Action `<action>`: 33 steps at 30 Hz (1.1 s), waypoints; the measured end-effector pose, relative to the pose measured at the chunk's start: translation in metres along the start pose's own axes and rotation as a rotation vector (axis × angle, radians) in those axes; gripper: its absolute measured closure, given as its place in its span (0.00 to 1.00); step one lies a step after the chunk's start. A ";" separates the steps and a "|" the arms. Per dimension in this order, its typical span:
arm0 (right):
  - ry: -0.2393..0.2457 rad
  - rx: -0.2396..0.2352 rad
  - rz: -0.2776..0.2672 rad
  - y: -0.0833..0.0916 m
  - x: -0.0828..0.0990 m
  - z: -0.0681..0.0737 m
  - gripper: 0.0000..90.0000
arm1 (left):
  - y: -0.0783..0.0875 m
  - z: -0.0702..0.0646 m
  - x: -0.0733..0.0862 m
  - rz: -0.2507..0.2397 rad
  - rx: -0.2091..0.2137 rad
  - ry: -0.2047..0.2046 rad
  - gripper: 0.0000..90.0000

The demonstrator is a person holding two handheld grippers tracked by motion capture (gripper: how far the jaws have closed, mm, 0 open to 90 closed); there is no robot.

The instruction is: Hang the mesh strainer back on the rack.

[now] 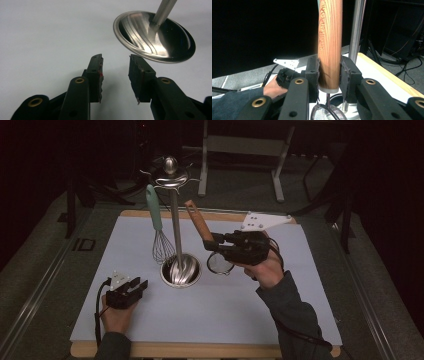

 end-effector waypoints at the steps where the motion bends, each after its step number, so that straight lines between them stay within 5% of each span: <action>1: -0.001 0.001 -0.002 0.000 -0.001 0.000 0.79 | 0.000 0.000 0.000 0.000 0.000 0.000 0.71; 18: 0.003 -0.013 -0.010 -0.013 -0.020 -0.001 0.79 | 0.000 0.000 0.000 0.002 0.001 0.001 0.71; 33: 0.003 0.032 -0.017 -0.033 -0.020 -0.017 0.79 | 0.000 0.000 0.000 0.003 0.002 -0.001 0.71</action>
Point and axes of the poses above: each handheld gripper's, and its own axes: y roughly backward along the jaws, x roughly out of its underside, z roughly to its left, the point moved 7 cm from there along -y, roughly forward along the jaws, and after that the axes turned 6 degrees about -x, right-handed, at the moved point
